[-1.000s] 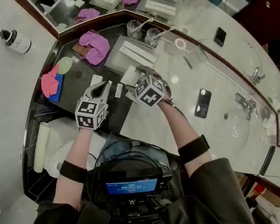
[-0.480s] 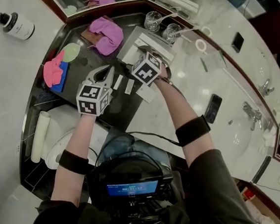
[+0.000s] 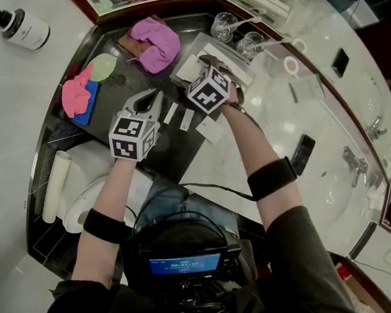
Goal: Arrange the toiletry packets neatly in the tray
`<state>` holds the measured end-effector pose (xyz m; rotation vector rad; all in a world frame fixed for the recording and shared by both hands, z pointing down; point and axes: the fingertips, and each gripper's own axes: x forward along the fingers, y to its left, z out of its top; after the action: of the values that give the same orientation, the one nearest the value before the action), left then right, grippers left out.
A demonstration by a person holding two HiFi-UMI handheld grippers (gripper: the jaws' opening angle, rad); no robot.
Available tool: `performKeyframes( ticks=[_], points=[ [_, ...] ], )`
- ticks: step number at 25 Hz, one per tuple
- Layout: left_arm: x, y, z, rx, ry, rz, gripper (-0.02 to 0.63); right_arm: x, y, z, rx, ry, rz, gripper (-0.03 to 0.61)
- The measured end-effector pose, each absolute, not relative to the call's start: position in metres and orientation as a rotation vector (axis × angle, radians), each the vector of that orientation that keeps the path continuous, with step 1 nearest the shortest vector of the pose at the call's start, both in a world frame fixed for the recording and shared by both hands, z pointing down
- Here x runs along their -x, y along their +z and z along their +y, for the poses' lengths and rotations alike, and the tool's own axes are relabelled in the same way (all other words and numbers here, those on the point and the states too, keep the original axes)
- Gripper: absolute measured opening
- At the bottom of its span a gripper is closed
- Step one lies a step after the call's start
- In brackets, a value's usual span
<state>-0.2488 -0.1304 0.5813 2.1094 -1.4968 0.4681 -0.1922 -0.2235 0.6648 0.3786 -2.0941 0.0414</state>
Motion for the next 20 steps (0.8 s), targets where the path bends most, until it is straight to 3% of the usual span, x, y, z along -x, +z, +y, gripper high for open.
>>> performKeyframes(
  ticks=[16,20],
  points=[
    [0.249,0.576,-0.12,-2.103,0.455,-1.519,0.002,0.191,0.638,-0.226,-0.435,0.004,-2.153,0.426],
    [0.246,0.567,-0.112,-2.104,0.455,-1.535,0.002,0.187,0.622,-0.209,-0.403,0.019,-2.191,0.363]
  ],
)
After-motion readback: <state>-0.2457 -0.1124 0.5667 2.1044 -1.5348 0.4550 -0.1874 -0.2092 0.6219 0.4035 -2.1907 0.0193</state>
